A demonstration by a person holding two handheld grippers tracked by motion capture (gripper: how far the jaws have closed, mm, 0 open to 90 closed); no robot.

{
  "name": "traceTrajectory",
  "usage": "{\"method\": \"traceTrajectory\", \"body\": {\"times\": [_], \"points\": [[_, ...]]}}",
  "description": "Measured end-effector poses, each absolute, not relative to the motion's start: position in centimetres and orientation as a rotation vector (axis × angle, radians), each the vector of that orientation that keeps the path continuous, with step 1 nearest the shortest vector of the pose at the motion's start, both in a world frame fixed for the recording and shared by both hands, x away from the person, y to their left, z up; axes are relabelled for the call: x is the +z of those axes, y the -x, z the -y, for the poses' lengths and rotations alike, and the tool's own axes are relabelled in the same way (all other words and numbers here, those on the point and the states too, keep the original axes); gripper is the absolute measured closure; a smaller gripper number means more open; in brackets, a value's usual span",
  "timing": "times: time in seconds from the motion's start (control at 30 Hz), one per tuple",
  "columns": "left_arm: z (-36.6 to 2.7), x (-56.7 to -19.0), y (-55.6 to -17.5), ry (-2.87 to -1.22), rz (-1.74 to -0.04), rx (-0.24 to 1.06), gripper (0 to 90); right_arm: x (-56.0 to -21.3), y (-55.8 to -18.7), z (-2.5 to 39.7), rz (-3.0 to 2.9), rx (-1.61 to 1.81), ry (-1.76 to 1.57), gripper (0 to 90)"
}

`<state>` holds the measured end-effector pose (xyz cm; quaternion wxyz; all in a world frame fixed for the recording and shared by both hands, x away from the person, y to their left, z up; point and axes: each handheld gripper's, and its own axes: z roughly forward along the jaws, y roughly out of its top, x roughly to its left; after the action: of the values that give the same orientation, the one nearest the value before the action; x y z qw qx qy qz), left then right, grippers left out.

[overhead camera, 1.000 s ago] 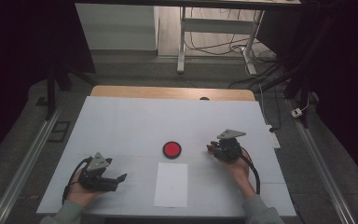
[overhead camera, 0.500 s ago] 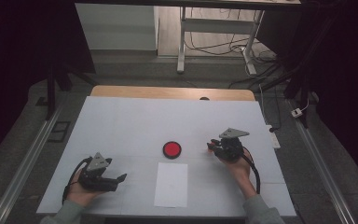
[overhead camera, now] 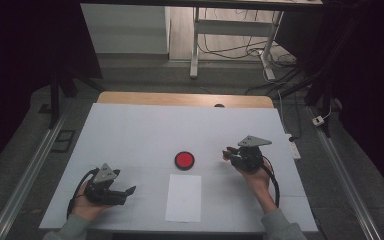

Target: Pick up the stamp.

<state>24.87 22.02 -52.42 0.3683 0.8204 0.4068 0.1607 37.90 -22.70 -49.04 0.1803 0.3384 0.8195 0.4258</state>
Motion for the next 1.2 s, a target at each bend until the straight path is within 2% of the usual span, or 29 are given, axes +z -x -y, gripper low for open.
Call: {"method": "traceTrajectory", "body": {"times": [1.2], "points": [[-22.0, -52.5, -24.9, -2.117, -1.038, 0.414, 16.3, -46.8, -36.7, 22.0, -2.269, 1.307, -0.882, 71.4]]}}
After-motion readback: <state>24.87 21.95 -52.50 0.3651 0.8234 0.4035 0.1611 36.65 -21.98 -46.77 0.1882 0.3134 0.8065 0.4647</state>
